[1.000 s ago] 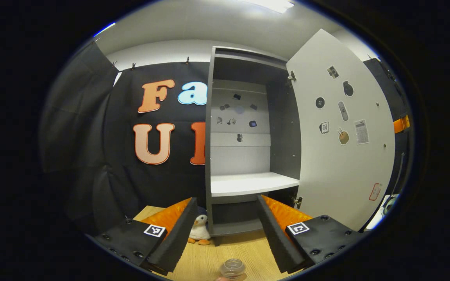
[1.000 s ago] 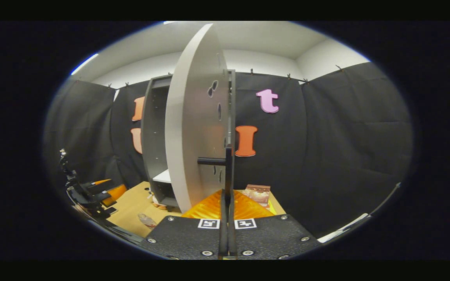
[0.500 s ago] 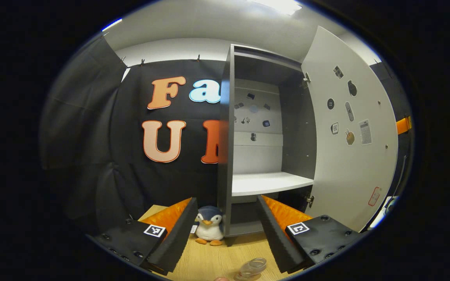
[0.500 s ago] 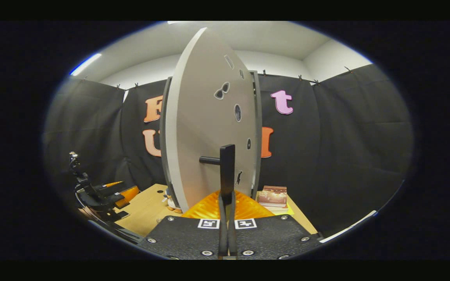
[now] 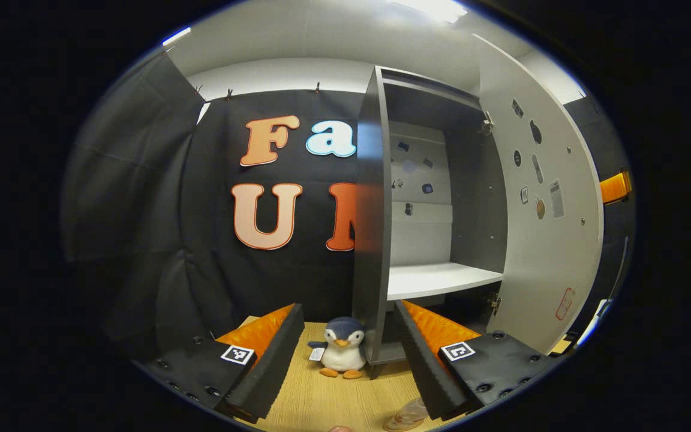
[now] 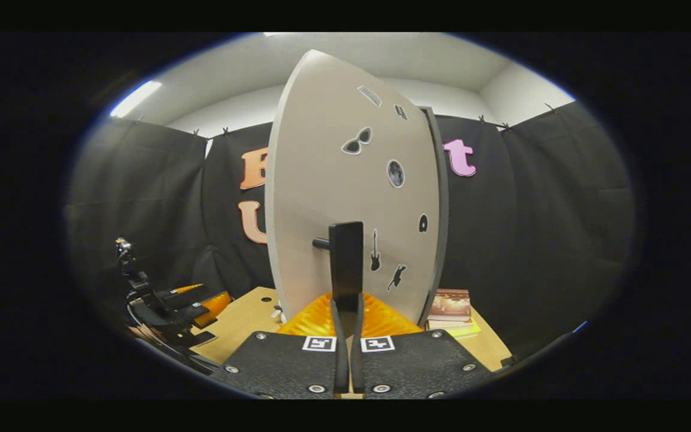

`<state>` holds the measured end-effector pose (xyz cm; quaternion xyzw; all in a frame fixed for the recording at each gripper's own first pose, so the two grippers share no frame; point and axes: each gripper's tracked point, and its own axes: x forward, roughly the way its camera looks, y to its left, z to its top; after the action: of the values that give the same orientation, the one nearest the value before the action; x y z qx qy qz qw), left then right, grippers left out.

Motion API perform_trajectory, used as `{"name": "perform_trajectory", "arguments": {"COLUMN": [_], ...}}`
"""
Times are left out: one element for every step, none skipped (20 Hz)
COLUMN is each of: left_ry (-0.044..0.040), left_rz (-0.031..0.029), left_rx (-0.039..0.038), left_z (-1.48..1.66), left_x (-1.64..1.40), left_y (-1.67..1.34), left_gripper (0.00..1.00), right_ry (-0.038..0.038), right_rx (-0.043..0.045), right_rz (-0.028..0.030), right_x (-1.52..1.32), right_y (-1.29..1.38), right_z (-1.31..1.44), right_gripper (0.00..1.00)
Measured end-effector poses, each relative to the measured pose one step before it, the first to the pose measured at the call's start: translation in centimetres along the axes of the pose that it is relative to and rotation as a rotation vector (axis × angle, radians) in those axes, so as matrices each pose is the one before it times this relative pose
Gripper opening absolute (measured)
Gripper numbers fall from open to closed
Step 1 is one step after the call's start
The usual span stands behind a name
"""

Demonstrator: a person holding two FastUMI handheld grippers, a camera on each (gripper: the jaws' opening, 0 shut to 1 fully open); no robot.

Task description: Open the cabinet door with the right hand, grasp the bottle in the cabinet with the left hand and place it on the coaster, then close the cabinet door with the right hand.

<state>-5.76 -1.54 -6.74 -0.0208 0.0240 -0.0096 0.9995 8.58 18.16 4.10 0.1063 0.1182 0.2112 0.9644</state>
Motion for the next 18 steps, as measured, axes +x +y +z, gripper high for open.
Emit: {"name": "perform_trajectory", "arguments": {"left_ry": [-0.00266, -0.00287, -0.00187, -0.00160, -0.00145, -0.00020, 0.00010, 0.00214, 0.00050, 0.00041, -0.00253, -0.00300, -0.00247, -0.00247, -0.00089, -0.00215, -0.00506, -0.00324], "left_rz": [-0.00024, -0.00138, -0.00349, -0.00268, -0.00040, -0.00041, 0.00128, 0.00067, 0.00177, 0.00047, 0.00059, 0.00144, -0.00015, -0.00266, -0.00254, -0.00077, -0.00221, -0.00177], "left_rx": [0.00058, -0.00030, -0.00116, -0.00153, -0.00209, -0.00253, -0.00392, -0.00176, -0.00006, 0.00212, 0.00408, 0.00439, 0.00153, -0.00060, 0.00090, 0.00221, 0.00029, -0.00082], "left_z": [0.078, 0.083, 0.083, -0.024, 0.039, -0.090, -0.033, -0.098, -0.005, -0.077, 0.049, 0.189, 0.018, 0.109, 0.045, 0.132, 0.218, 0.130], "left_x": [-0.001, 0.080, 0.076, 0.208, -0.008, -0.112, -0.097, -0.395, -0.199, -0.046, -0.094, -0.175, -0.005, 0.087, 0.102, 0.056, 0.020, -0.067], "left_y": [0.202, 0.103, 0.107, 0.115, 0.131, 0.149, 0.184, 0.204, 0.215, 0.226, 0.264, 0.209, 0.181, 0.057, 0.032, 0.182, 0.051, 0.041], "left_gripper": [0.97, 0.97, 0.97, 0.97, 0.97, 0.97, 0.97, 0.97, 0.97, 0.97, 0.97, 0.97, 0.97, 0.97, 0.97, 0.97, 0.97, 0.97], "right_ry": [0.00041, -0.00034, 0.00134, 0.00275, 0.00102, -0.00158, -0.00120, 0.00035, -0.00324, -0.00643, -0.00466, -0.00379, -0.00192, -0.00513, -0.00136, 0.00157, 0.00181, 0.00412], "right_rx": [-0.00490, -0.00867, -0.00799, -0.00158, -0.00637, 0.00215, 0.00951, 0.00981, -0.00167, -0.00935, -0.01174, -0.00288, 0.00062, -0.00083, 0.00263, 0.00515, 0.00667, 0.01036], "right_rz": [-0.00149, -0.00038, 0.00204, 0.00271, 0.00674, 0.00691, 0.00509, 0.00241, -0.00074, -0.00480, -0.00529, -0.00457, -0.00310, -0.00221, -0.00394, -0.00273, -0.00103, -0.00064], "right_x": [0.210, 0.316, 0.177, 0.464, 0.599, 0.442, 0.325, 0.246, 0.317, 0.178, 0.332, 0.256, 0.197, 0.379, 0.619, 0.362, 0.367, 0.372], "right_y": [0.537, 0.425, 0.223, 0.568, 0.593, 0.410, 0.157, 0.211, 0.306, 0.294, 0.592, 0.432, 0.337, 0.310, 0.088, 0.220, 0.156, 0.186], "right_z": [0.046, -0.021, 0.059, 0.098, 0.049, 0.018, -0.010, -0.034, 0.057, 0.044, 0.088, -0.012, 0.018, 0.054, -0.054, -0.043, -0.002, -0.017], "right_gripper": [0.00, 0.00, 0.00, 0.01, 0.00, 0.00, 0.00, 0.02, 0.02, 0.00, 0.02, 0.05, 0.05, 0.00, 0.00, 0.00, 0.00, 0.01]}}
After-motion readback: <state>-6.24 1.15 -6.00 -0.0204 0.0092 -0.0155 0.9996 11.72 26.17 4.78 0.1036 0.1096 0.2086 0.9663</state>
